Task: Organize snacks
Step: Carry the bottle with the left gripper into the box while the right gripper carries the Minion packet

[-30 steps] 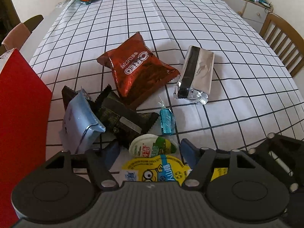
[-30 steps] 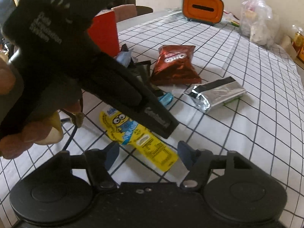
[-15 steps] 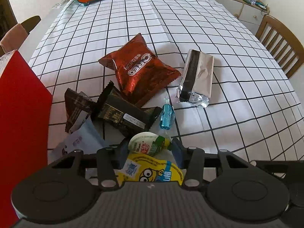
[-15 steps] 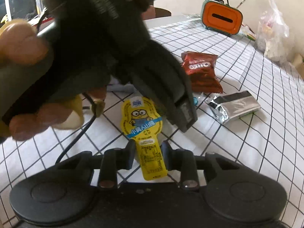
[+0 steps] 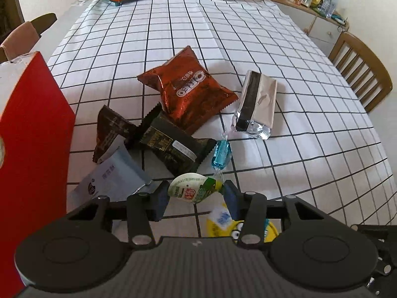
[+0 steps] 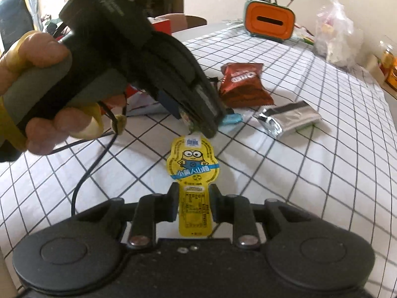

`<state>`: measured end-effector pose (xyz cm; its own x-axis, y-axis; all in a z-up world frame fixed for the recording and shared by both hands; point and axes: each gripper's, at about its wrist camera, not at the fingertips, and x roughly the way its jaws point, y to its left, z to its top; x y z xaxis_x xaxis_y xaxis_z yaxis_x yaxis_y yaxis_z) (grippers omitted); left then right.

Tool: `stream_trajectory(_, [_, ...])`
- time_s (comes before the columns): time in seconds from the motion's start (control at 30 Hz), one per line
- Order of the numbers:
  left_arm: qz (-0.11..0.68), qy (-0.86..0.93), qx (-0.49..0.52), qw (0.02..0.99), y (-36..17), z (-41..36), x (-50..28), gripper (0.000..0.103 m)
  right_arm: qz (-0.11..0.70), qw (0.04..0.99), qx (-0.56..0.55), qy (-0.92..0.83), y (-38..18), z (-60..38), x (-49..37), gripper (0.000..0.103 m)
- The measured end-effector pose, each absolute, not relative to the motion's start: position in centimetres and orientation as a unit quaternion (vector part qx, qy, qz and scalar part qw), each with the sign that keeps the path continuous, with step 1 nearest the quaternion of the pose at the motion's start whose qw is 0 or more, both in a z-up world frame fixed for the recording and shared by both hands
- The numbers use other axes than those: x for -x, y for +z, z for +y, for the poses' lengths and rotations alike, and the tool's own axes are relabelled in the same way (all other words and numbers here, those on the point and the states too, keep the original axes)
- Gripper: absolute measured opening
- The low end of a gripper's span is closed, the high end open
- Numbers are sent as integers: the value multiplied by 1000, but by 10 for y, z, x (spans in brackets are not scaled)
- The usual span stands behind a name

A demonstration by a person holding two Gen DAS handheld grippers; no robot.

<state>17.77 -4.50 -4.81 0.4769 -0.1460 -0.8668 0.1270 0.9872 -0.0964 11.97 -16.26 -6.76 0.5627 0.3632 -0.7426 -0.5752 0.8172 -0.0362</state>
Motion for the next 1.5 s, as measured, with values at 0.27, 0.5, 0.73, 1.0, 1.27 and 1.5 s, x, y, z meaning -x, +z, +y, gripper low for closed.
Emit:
stream_trajectory(0.27, [487, -85, 15, 869, -29, -40, -161, 46, 375, 888, 113, 239, -58, -180, -110, 23])
stream_trajectory(0.5, [465, -93, 10, 881, -4, -36, -144, 46, 348, 905, 106, 219, -34, -184, -99, 23])
stream_trajectory(0.73, [437, -83, 7, 895, 24, -21, -131, 46, 315, 919, 99, 215, -1, -180, -93, 23])
stream_trajectory(1.0, [414, -58, 2, 908, 54, 15, -123, 47, 282, 928, 100, 221, 33, -152, -98, 23])
stream_trajectory(1.27, [391, -23, 3, 920, 80, 66, -117, 47, 260, 929, 108, 239, 59, -107, -111, 23])
stream_trajectory(1.5, [387, 8, 12, 922, 84, 116, -116, 47, 265, 920, 125, 260, 58, -52, -128, 23])
